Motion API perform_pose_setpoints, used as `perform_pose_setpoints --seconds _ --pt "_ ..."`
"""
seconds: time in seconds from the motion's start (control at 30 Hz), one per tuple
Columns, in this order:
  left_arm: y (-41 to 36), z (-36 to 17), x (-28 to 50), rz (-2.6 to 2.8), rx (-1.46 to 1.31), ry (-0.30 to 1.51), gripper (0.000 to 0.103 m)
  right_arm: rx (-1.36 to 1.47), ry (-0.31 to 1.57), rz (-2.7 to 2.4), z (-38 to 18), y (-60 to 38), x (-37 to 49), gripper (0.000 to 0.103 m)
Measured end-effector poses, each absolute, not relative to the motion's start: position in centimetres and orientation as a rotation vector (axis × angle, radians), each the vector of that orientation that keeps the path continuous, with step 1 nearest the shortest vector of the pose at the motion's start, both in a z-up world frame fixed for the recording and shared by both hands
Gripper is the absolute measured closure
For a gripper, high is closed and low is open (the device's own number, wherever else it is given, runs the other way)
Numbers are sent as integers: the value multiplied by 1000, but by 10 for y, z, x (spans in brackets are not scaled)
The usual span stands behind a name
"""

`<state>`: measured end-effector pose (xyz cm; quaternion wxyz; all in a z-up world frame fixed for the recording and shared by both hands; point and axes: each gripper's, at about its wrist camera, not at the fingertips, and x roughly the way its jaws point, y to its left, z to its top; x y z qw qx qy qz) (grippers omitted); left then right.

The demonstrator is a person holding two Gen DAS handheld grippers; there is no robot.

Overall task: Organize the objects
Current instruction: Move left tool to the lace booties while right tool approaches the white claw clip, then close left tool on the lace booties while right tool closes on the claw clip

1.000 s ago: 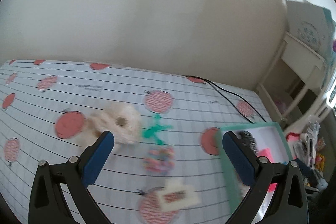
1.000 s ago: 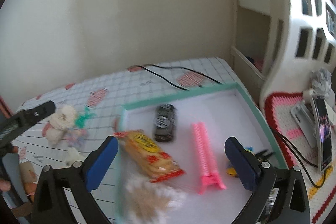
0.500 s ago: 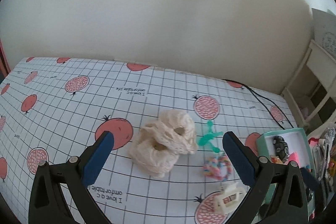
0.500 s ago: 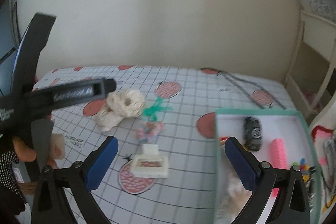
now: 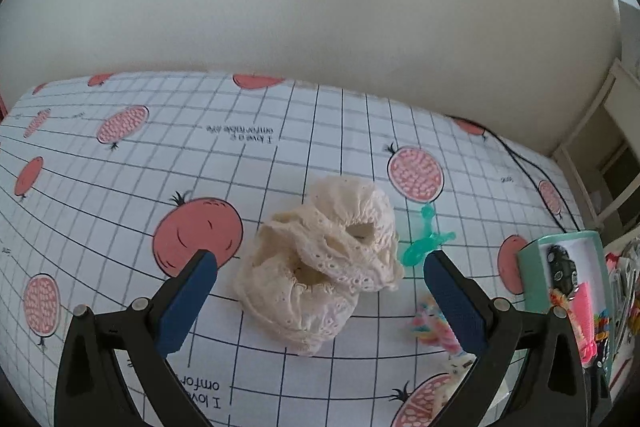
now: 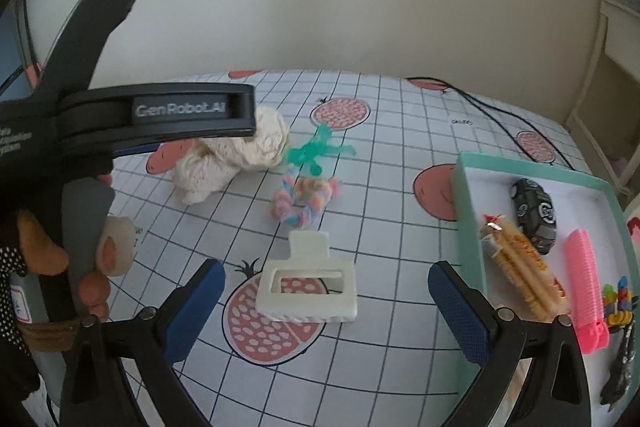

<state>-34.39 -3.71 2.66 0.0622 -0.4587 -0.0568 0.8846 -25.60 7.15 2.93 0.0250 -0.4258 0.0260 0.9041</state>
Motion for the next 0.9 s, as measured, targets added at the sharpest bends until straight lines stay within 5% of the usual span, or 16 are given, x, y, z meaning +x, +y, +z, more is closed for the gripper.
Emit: perform_pose_setpoints --seconds 0.73,0.9 --pt "-31 11 -347 2632 -1389 -131 1 -1340 37 2763 18 71 -258 2" --pt "-30 4 -350 2635 -1419 -142 13 -1343 42 2757 18 72 -257 9"
